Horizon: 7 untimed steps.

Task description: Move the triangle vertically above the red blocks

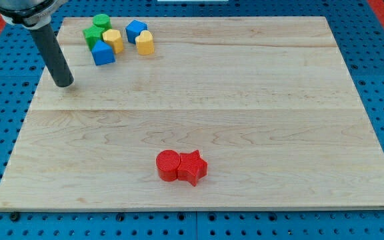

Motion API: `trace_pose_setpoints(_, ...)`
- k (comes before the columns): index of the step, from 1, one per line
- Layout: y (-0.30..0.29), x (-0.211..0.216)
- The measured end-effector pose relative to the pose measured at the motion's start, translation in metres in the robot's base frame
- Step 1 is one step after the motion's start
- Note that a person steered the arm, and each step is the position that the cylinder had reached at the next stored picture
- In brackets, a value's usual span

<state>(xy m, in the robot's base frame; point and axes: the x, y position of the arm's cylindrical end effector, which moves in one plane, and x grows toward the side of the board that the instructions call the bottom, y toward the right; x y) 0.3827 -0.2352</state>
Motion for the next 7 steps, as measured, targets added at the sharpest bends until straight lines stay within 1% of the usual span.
trace_pose_setpoints(5,-0.003,-0.010)
trace_pose_setpoints(6,-0.036,-0.013)
trace_pose_setpoints(7,-0.070,-0.035)
